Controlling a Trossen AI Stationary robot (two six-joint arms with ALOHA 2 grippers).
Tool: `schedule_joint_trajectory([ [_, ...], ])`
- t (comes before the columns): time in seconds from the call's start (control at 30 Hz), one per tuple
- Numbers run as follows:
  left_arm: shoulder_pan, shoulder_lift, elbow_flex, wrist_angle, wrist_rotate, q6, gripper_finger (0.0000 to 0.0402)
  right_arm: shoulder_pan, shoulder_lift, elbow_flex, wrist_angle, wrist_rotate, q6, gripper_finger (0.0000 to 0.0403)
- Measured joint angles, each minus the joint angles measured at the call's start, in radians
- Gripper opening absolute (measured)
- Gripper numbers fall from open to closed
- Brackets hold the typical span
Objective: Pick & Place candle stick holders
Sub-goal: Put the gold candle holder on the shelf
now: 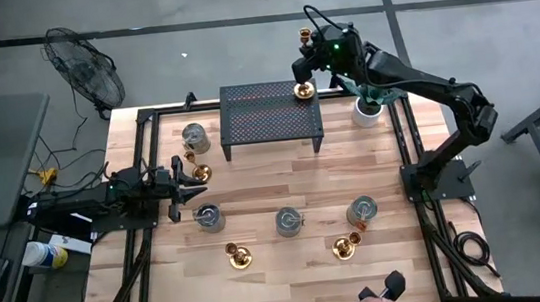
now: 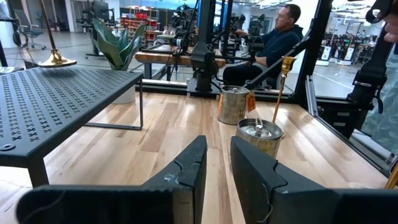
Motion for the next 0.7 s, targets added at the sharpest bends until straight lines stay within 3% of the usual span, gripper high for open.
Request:
schedule_joint_trajectory([
  [0.7,0.0,0.0,0.0,0.0,0.0,0.0,0.0072,-0.014,0.0,0.0,0.009,-0.041,-0.071,0.0015],
])
